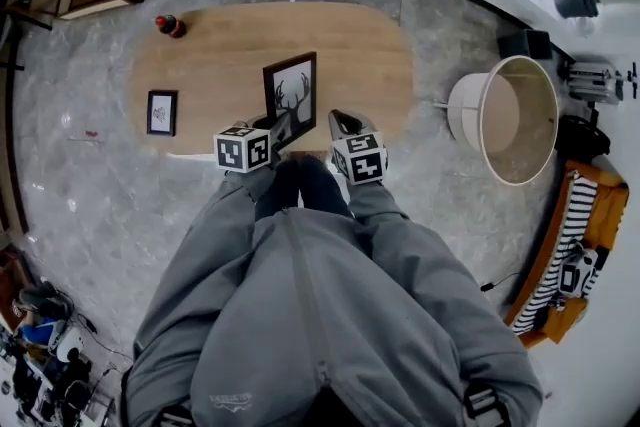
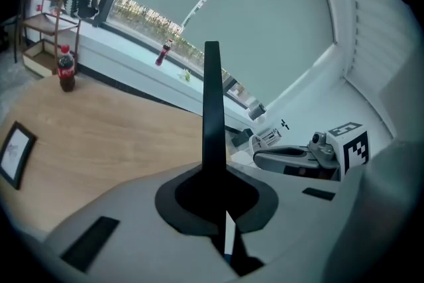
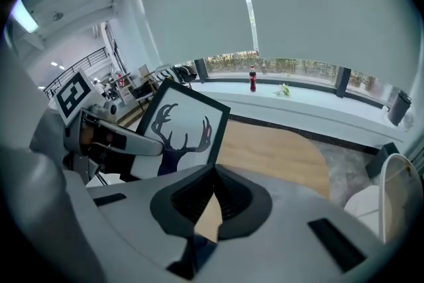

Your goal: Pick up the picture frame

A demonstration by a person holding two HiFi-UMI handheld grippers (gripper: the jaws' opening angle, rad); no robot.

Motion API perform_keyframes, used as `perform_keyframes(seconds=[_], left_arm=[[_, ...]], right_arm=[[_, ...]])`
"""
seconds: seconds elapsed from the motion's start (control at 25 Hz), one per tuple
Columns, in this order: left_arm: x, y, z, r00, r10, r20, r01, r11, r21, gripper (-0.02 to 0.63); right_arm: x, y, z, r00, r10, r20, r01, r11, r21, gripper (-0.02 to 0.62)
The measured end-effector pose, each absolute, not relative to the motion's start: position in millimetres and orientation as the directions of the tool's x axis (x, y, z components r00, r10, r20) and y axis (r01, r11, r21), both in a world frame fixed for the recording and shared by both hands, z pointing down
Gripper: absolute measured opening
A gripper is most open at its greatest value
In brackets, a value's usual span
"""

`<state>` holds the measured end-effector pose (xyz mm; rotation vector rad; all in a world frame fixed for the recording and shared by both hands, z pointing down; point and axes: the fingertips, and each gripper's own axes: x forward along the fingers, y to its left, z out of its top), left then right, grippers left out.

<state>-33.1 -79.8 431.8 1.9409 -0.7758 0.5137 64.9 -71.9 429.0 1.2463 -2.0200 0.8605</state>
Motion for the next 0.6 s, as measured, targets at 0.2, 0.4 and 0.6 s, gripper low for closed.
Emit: perform_keyframes(seconds=[0.2, 0.4, 0.6], left_arm=[[-42, -82, 378, 0.709, -0.338, 0.618, -0.701, -0.437, 0.564, 0.024], [-51, -87, 329, 0.696, -0.414, 0.586, -0.714, -0.484, 0.506, 0.023], [-55, -94, 281, 0.672, -0.502, 0.544, -0.738, -0.508, 0.444, 0.024]], right_arm=[[58, -80, 369, -0.382, -0.601, 0.702, -0.911, 0.371, -0.179, 0.032], [54, -94, 309, -0.383, -0.681, 0.625, -0.912, 0.384, -0.140, 0.031], [61, -106, 254, -0.365, -0.753, 0.548, -0.923, 0.369, -0.108, 0.031]])
